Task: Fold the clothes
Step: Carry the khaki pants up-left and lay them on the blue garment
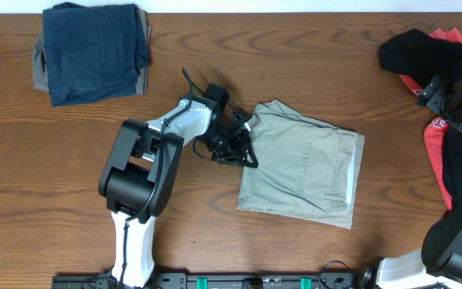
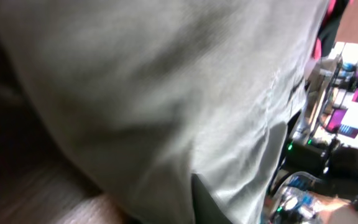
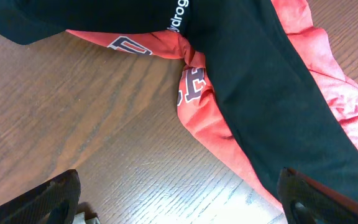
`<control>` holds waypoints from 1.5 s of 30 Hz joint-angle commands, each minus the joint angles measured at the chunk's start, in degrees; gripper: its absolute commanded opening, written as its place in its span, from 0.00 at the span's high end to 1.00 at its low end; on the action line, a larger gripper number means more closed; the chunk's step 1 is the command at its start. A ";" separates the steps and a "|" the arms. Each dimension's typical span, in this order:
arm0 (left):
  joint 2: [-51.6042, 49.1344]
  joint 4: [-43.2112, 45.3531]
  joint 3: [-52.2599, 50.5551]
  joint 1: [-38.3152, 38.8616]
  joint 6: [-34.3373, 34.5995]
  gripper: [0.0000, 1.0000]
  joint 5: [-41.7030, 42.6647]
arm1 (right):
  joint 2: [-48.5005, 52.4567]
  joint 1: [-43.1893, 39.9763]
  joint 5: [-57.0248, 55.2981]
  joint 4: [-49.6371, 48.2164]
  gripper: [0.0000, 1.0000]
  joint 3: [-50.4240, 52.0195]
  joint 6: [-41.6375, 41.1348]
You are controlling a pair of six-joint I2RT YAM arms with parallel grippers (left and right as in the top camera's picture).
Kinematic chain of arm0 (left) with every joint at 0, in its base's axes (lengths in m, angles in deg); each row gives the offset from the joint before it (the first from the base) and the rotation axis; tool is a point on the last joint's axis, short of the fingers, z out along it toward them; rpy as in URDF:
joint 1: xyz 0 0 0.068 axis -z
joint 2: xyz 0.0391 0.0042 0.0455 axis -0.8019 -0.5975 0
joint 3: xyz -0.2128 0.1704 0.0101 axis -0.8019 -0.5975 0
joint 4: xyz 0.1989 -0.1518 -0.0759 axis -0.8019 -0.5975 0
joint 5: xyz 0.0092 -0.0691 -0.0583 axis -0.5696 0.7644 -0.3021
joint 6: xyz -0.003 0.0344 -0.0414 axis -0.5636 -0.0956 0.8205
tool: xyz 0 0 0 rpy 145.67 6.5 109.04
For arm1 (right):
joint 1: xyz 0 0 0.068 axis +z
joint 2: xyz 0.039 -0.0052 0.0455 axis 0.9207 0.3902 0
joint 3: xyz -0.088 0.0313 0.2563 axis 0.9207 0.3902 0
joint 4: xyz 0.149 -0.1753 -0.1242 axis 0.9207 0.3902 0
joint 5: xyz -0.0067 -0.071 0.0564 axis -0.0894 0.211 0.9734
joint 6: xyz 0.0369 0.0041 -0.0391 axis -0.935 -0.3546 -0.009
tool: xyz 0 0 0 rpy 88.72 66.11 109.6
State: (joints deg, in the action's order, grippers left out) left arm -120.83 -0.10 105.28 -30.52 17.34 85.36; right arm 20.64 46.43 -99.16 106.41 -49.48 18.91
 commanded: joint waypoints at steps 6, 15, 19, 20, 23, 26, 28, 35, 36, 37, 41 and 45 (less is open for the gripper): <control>-0.42 -0.96 0.66 -1.79 8.50 0.94 -12.50 | -0.13 0.00 -0.76 0.07 0.01 -0.31 0.68; 0.24 -15.47 12.31 -8.46 11.15 0.94 -36.35 | -0.13 0.00 -0.79 0.07 0.01 -0.31 0.68; 0.24 -21.22 19.52 -11.45 11.13 0.94 -44.52 | -0.13 0.00 -0.79 0.07 0.01 -0.31 0.68; 0.22 -22.05 21.20 -12.13 11.10 0.94 -45.51 | -0.13 0.00 -0.79 0.07 0.01 -0.31 0.68; 0.24 -23.41 26.53 -14.40 10.71 0.94 -46.49 | -0.13 0.00 -0.76 0.07 0.01 -0.31 0.68; 0.24 -23.37 31.36 -16.61 10.71 0.94 -46.51 | -0.13 0.00 -0.79 0.07 0.01 -0.31 0.70; 0.24 -22.99 34.12 -17.92 10.78 0.94 -46.51 | -0.13 0.00 -0.79 0.07 0.01 -0.31 0.68; 0.24 -18.93 41.09 -22.03 14.29 0.94 -46.53 | -0.13 0.00 -0.79 0.07 0.01 -0.31 0.70; 0.24 -17.66 41.40 -22.47 14.86 0.94 -46.51 | -0.13 0.00 -0.79 0.07 0.01 -0.31 0.68; 0.24 -16.35 41.72 -22.88 15.21 0.94 -46.51 | -0.13 0.00 -0.79 0.07 0.01 -0.31 0.70; 0.24 -9.11 41.90 -24.17 15.93 0.94 -46.51 | -0.13 0.00 -0.79 0.07 0.01 -0.31 0.68; 0.24 -2.82 41.90 -24.50 15.96 0.94 -46.51 | -0.13 -0.02 -0.79 0.07 0.01 -0.31 0.68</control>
State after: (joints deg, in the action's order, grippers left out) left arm -120.83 -5.17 145.36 -54.83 32.34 39.16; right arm 20.64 46.43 -99.16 106.43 -49.48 18.91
